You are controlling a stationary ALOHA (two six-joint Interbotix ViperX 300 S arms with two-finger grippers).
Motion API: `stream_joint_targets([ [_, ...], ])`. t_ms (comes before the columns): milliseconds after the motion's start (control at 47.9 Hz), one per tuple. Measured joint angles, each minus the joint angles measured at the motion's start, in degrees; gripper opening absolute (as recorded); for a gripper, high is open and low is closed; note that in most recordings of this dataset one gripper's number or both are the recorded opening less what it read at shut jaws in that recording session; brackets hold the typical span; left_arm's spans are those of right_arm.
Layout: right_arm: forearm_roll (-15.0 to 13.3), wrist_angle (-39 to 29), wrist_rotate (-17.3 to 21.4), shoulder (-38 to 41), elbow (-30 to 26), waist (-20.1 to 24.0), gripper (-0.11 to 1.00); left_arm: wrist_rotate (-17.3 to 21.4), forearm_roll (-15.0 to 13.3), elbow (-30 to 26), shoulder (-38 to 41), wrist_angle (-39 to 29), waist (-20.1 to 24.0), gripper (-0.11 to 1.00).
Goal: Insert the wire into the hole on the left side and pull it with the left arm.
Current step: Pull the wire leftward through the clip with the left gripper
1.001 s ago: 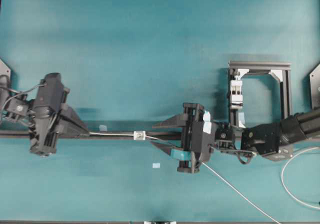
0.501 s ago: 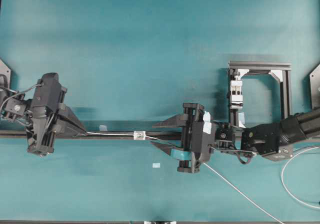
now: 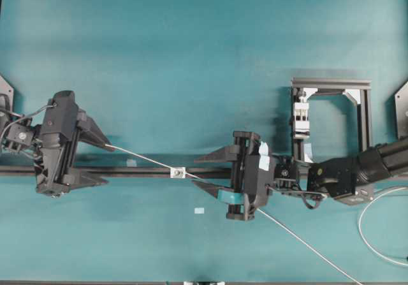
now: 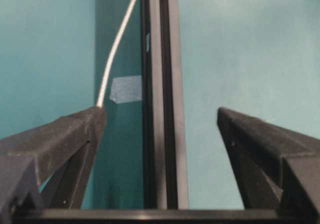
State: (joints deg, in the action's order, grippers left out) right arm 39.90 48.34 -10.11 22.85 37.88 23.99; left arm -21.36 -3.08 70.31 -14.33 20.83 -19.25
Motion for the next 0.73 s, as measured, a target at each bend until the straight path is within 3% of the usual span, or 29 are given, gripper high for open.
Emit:
stream_joint_targets([
  [730, -0.09, 0.00, -1.49, -5.98, 5.10, -2.11, 0.63, 6.06, 0.26, 2.20, -6.94, 0.00, 5.62, 0.78],
])
